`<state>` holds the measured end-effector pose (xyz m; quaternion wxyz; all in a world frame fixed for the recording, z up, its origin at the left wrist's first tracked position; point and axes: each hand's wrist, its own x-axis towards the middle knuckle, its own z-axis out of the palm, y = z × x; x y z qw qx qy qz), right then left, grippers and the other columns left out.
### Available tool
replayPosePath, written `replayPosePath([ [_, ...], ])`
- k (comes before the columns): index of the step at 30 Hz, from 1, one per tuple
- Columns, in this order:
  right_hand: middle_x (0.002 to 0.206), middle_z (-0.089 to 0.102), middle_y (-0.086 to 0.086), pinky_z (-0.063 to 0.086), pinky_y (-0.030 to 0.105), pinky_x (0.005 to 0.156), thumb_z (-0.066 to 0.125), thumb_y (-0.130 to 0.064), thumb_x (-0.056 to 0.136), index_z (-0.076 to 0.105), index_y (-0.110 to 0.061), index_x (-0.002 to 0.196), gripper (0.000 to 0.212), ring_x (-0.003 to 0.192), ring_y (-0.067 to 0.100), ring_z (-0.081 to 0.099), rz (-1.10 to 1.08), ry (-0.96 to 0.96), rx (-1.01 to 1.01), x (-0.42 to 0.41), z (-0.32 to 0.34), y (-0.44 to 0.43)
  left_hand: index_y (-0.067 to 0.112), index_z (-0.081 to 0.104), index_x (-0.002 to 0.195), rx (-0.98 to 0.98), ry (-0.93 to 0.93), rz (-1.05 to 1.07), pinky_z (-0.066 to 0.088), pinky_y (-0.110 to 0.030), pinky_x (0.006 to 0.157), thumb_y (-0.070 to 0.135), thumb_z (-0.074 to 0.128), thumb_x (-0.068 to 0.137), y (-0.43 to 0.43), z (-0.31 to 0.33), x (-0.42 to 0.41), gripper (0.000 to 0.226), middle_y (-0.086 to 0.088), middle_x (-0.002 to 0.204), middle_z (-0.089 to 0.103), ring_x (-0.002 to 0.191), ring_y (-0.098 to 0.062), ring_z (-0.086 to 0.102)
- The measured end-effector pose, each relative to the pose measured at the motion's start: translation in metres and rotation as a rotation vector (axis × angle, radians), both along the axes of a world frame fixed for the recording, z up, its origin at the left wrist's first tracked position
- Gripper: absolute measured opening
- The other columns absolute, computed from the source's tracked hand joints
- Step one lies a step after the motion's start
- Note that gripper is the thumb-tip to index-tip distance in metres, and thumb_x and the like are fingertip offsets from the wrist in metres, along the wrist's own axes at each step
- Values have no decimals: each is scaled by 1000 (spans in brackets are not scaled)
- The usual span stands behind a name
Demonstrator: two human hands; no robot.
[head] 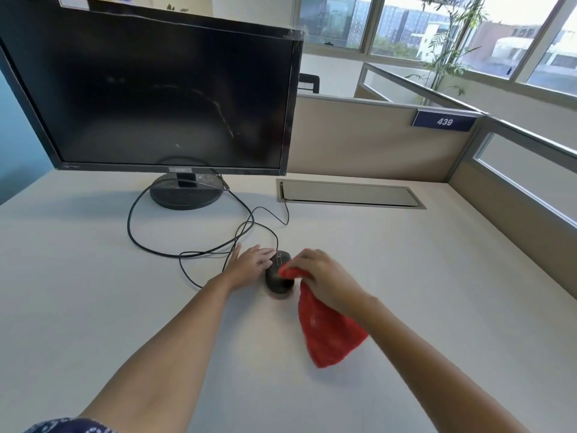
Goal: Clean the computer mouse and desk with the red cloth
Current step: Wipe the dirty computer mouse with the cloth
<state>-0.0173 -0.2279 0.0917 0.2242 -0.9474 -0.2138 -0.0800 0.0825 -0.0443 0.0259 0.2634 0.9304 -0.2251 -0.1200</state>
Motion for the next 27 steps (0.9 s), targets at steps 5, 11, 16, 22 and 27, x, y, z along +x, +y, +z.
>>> replayPosePath([
  [5,104,59,-7,33,1,81,57,-13,91,68,-24,111,25,96,5,52,-302,-10,314,12,23,-28,26,30,145,-144,-8,96,-8,-39,115,33,35,100,3,-8,-9,46,10,155,23,145,-9,8],
  [11,104,68,5,54,27,78,57,-23,93,62,-17,115,23,88,16,64,-376,368,968,39,22,-31,19,9,150,-122,53,45,-10,-39,116,84,49,50,9,-22,-13,126,5,157,14,145,-9,7],
  [16,95,64,10,55,25,65,57,-21,94,50,-10,117,26,75,16,62,-413,623,1079,59,-6,1,62,36,115,-271,20,54,-2,-43,114,71,68,42,4,-29,-15,81,37,116,47,123,1,38],
  [22,121,48,7,38,31,99,52,-15,91,49,-15,115,24,112,23,46,-486,72,391,57,-37,28,28,41,135,-235,-12,64,-6,-37,117,72,58,39,4,-30,-14,107,9,140,46,137,-9,30],
  [27,140,42,-2,31,37,107,40,-31,98,56,-24,119,28,128,19,41,-349,-18,139,44,-43,41,29,53,128,-192,-81,66,6,-41,118,69,44,45,4,-29,-15,93,4,137,52,137,-15,31],
])
